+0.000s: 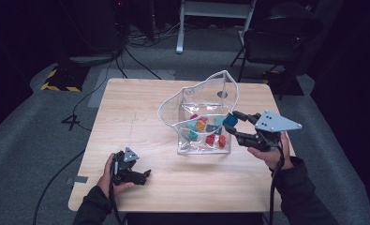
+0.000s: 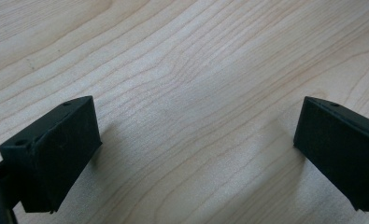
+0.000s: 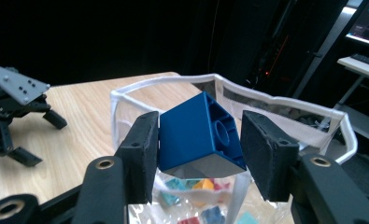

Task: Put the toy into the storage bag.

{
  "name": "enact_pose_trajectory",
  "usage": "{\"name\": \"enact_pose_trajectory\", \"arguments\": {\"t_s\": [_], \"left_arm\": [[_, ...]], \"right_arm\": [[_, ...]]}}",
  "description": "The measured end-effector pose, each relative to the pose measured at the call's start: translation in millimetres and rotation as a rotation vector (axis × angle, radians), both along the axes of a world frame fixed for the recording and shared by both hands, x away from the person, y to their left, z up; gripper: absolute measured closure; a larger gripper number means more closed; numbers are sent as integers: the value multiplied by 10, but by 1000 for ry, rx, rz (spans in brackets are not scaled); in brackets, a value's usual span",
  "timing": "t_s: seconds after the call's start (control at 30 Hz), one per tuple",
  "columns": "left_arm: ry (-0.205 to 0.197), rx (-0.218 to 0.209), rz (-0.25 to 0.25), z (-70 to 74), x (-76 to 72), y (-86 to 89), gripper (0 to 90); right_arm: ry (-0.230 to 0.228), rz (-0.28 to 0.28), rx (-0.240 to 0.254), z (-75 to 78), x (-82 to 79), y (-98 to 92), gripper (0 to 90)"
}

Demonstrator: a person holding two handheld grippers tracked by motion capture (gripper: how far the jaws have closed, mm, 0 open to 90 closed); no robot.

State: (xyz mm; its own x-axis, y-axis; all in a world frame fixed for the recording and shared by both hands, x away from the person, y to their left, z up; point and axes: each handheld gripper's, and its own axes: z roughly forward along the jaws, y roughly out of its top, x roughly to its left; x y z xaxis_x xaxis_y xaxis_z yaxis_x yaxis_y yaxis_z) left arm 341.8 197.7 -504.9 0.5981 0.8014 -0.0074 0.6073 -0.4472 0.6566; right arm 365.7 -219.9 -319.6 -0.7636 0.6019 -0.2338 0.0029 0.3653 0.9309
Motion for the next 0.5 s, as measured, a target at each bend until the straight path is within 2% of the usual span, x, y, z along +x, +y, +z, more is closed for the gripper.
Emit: {"name": "enact_pose_trajectory", "arguments": {"t_s": [0.17,0.5], "left_arm": [[-1,-2,0,-1,0,0,6],[-1,-2,0,-1,0,0,6]], "right_arm": [[-2,-11,11,90,74,35,488],[8,-35,-17,139,253,176,488]]}}
